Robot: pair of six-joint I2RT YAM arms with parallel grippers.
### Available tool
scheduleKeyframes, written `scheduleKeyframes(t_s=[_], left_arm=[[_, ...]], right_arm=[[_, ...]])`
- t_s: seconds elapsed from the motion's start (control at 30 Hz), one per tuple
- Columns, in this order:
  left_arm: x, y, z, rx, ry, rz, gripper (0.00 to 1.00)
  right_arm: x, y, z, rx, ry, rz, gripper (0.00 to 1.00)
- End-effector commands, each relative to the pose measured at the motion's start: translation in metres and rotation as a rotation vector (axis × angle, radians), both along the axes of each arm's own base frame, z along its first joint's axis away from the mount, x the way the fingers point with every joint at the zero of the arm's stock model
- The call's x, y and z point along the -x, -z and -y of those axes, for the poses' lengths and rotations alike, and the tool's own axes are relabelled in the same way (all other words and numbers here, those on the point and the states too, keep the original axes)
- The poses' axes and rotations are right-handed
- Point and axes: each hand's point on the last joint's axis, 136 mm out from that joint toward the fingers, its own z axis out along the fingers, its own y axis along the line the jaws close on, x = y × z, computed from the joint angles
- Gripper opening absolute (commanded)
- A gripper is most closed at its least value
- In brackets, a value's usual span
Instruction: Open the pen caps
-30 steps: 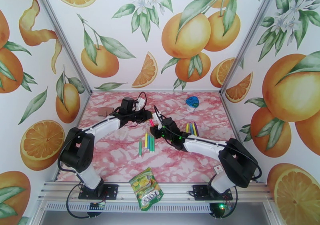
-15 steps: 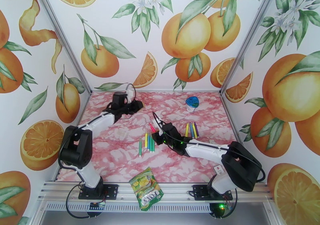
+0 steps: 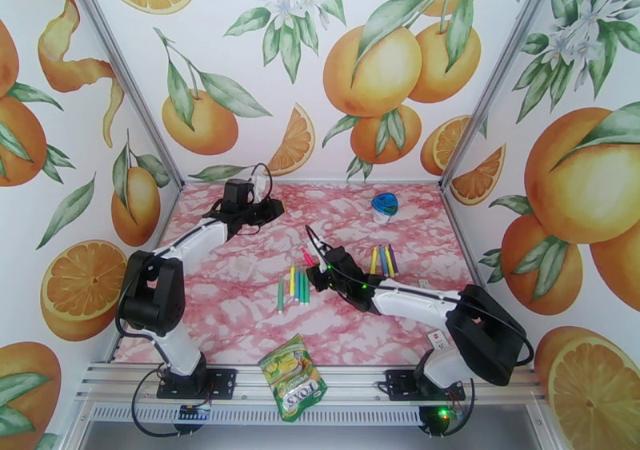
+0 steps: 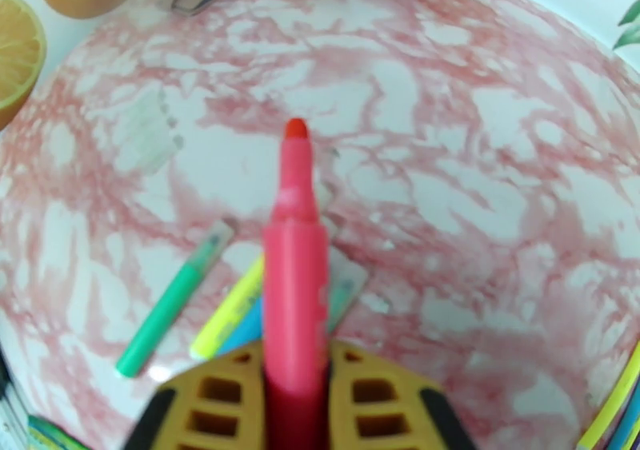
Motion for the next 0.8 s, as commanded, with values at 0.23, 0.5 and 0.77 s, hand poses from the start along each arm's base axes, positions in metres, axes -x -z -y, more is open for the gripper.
scheduleKeyframes(t_s=[0.23, 0.5, 0.77], left_arm=[[0.052, 0.017, -0.034, -0.353, 0.101, -0.052, 0.0], [0.077, 0.04, -0.043, -0.533, 0.13, -0.116, 0.0], [0.092, 0.069, -0.048, -0.695, 0.144, -0.187, 0.0]], right_arm=[[-0.039, -0.013, 0.047, -0.028, 0.257, -0.03, 0.0], [-0.056, -0.001, 0.084, 0.035, 0.434, -0.07, 0.0], [-0.062, 0.02, 0.111, 0.118, 0.54, -0.131, 0.0]])
